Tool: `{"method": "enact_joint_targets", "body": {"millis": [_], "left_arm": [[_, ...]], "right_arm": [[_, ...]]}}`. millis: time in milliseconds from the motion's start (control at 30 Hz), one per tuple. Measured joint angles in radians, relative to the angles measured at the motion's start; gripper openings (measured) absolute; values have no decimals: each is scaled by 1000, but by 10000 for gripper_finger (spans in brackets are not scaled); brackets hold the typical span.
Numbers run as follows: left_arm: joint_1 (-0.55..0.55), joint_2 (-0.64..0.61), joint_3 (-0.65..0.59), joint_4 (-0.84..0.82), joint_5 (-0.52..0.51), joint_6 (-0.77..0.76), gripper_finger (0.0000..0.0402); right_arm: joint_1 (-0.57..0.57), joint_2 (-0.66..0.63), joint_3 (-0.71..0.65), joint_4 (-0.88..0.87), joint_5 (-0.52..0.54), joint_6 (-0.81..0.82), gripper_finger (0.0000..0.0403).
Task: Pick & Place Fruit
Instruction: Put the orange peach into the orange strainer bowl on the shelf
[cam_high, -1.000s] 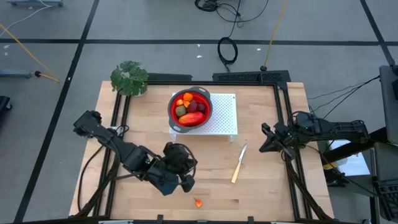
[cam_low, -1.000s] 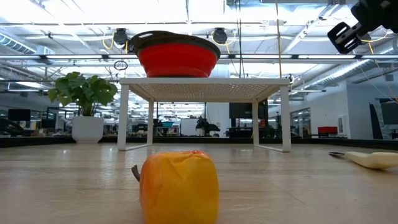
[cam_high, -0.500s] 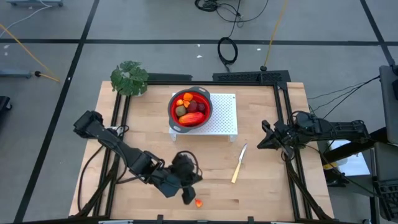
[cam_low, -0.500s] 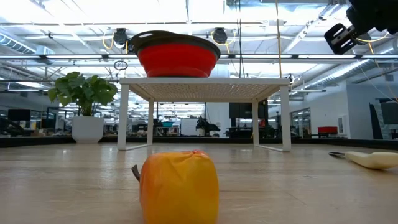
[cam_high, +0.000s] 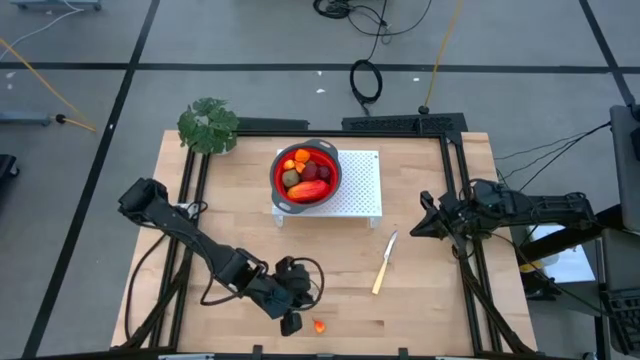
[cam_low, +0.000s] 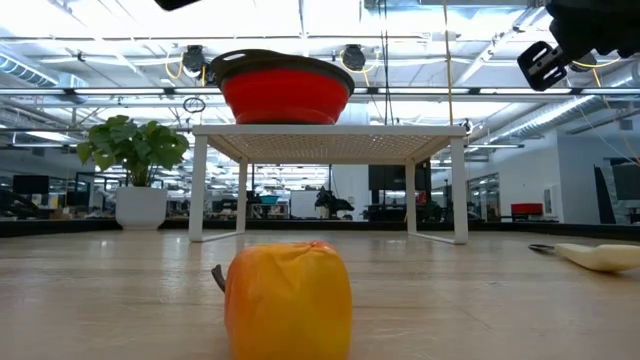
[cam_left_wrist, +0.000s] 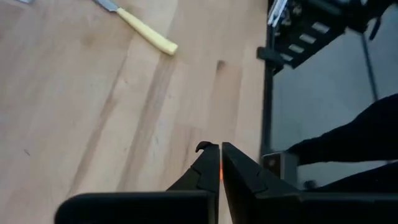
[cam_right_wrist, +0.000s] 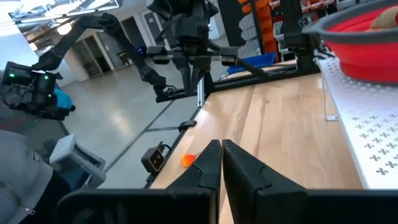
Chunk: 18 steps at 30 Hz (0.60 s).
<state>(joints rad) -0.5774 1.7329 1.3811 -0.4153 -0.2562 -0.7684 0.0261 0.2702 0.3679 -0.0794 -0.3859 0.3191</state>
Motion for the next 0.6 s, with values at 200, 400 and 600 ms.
{"method": "enact_joint_targets", "body": {"millis": [200,400,600], "left_arm": [[8,0,-40,0,-2,76,28],[10,0,-80,9,63,146,17],[11,0,-97,18,72,239,33]], "right_arm": [[0,32,0,0,28,1,8],[0,57,0,-1,49,1,8],[0,69,0,0,49,1,8]]}}
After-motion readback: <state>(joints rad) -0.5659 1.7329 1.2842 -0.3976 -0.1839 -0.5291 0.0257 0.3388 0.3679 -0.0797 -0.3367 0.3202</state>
